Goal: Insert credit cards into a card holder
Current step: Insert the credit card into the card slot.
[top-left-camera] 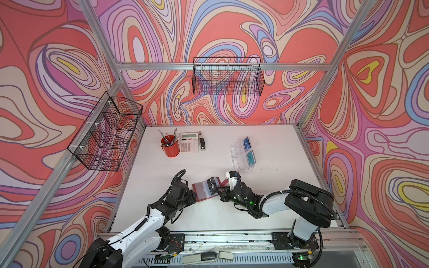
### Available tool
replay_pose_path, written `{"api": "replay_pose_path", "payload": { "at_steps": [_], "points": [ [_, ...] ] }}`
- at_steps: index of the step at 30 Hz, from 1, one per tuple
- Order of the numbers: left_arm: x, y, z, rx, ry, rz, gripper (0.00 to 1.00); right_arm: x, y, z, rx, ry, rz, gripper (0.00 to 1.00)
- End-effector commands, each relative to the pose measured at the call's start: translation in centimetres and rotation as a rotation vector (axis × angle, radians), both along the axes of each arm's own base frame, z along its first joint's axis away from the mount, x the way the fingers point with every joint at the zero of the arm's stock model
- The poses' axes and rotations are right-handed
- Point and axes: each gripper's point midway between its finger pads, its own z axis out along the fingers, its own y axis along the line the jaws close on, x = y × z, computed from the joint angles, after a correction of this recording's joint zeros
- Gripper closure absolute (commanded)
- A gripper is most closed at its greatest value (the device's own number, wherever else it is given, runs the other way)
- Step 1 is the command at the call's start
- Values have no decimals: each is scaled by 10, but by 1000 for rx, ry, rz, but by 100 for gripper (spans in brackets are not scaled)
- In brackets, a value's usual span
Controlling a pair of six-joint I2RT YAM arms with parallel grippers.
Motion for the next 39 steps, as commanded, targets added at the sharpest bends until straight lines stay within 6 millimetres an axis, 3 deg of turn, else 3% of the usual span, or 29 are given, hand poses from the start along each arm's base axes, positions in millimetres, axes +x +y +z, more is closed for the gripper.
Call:
{"api": "replay_pose_path", "payload": {
  "at_steps": [1,11,22,39],
  "points": [
    [3,-1,0,-11,-2,12,48,2,9,-5,20,20,-3,100],
    [5,1,-6,16,12,16,66,5,17,-23,8,57,1,100],
    [7,3,-22,57,56,28,83,5,22,-26,10,70,14,100],
    [6,6,-26,74,67,33,87,11,32,-39,-17,115,4,100]
  ]
}}
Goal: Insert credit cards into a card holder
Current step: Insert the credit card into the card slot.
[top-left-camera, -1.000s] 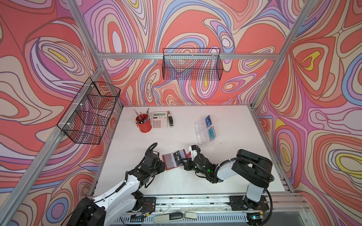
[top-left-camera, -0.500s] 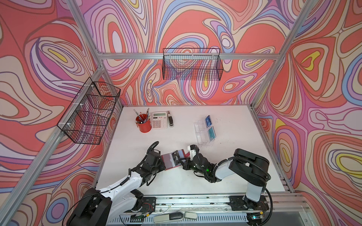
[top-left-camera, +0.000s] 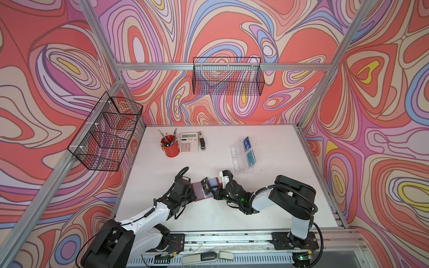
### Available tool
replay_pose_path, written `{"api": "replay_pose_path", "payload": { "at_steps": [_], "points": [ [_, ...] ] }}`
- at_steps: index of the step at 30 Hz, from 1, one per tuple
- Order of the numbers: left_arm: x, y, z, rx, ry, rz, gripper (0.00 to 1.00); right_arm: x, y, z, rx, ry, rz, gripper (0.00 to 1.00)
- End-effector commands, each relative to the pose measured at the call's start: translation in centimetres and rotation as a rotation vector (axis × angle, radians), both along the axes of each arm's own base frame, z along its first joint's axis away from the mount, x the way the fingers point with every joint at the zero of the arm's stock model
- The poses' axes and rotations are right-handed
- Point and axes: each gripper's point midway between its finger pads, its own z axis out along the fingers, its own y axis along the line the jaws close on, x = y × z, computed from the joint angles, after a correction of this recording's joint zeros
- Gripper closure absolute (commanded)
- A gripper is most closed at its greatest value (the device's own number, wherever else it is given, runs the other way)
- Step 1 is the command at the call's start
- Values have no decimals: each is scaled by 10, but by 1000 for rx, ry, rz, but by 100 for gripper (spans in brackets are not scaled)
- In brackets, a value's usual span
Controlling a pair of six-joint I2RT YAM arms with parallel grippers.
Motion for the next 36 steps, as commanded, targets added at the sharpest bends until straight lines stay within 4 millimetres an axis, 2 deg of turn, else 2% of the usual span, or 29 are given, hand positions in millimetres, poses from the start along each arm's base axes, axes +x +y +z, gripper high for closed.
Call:
{"api": "replay_pose_path", "payload": {
  "at_steps": [1,5,14,29,36],
  "points": [
    [-14,11,-16,47,69,15,88,-3,0,-15,-22,55,-10,100],
    [-15,11,-15,48,69,15,88,-2,-7,-22,-39,83,-46,100],
    [-15,12,-18,57,75,20,89,1,-25,-7,-49,49,-112,100],
    [-14,9,-19,47,81,8,92,-7,-7,-25,-29,103,-67,100],
    [-15,9,-19,48,81,7,95,-5,-18,-23,-35,104,-129,100]
  ]
}}
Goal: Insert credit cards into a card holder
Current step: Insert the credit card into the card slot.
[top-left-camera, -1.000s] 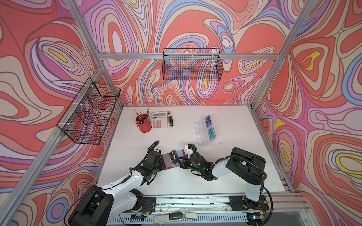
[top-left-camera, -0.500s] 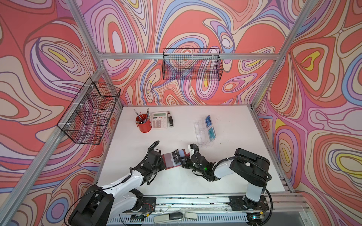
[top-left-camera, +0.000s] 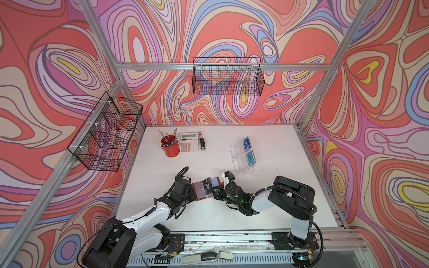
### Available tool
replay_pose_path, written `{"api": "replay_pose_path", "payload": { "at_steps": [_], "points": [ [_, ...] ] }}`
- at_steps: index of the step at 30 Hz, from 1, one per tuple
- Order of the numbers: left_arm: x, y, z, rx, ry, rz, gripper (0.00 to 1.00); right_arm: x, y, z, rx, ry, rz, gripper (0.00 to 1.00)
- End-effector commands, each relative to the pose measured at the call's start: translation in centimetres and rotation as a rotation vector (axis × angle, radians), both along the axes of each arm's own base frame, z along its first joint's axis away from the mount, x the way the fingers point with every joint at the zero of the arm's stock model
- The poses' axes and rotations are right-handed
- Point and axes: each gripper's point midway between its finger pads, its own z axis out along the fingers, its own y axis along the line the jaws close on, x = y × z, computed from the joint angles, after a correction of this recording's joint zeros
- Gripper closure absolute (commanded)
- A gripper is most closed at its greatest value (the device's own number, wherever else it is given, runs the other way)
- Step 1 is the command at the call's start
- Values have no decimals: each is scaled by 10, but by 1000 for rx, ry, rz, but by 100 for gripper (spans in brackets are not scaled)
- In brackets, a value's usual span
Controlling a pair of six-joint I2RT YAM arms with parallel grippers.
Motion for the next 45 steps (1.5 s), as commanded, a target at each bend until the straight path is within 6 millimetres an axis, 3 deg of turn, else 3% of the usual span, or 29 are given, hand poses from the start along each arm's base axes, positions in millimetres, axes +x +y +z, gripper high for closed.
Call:
{"api": "replay_pose_path", "payload": {
  "at_steps": [1,20,26,34,45],
  "points": [
    [-16,11,-18,49,81,9,95,-5,-15,-17,-51,47,-50,100],
    [-16,11,-15,49,71,6,98,-18,-7,-39,-20,166,-62,100],
    [-16,11,-14,46,65,6,98,-23,-13,-37,0,171,-103,100],
    [-16,11,-15,50,69,7,99,-28,6,-29,24,135,-23,100],
    [-17,11,-20,71,91,-8,100,-38,5,-42,-127,105,81,100]
  ]
}}
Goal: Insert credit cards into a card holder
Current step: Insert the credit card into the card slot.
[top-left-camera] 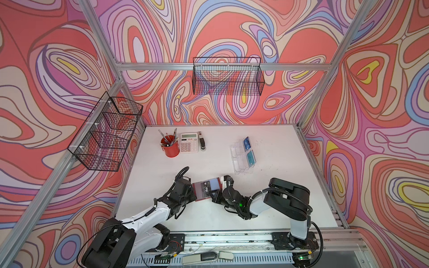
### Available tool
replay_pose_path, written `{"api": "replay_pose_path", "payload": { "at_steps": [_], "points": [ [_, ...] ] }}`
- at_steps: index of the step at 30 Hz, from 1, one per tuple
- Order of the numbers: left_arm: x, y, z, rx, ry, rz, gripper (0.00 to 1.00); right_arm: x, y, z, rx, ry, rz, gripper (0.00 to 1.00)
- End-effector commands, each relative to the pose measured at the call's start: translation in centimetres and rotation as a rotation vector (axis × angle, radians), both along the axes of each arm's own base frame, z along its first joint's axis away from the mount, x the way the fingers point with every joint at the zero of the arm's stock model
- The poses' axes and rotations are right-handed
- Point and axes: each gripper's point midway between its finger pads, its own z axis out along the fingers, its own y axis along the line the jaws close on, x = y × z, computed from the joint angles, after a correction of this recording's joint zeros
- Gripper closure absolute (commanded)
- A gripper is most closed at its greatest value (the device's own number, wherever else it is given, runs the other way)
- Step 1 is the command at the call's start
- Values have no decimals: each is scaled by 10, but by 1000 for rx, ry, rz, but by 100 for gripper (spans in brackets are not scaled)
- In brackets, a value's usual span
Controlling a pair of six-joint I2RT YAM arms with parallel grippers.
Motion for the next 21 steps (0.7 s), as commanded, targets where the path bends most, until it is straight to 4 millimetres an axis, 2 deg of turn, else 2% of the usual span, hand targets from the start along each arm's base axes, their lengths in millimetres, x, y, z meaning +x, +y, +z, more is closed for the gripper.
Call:
{"api": "replay_pose_path", "payload": {
  "at_steps": [1,4,8,11,14,18,21],
  "points": [
    [-17,10,-19,65,91,-4,100,-23,-6,-31,-150,45,106,100],
    [-17,9,-19,63,93,-9,100,-24,-3,-34,-181,52,129,100],
    [-17,10,-19,59,93,-8,100,-18,-9,-34,-275,48,110,100],
    [-18,11,-18,63,90,-5,100,-9,-18,-22,-362,16,75,84],
    [-19,12,-18,66,90,-3,100,2,-29,2,-425,-41,26,73],
    [-20,13,-19,67,92,-3,100,10,-31,17,-473,-82,12,69],
    [-21,12,-19,62,93,-7,100,9,-18,21,-442,-85,50,69]
  ]
}}
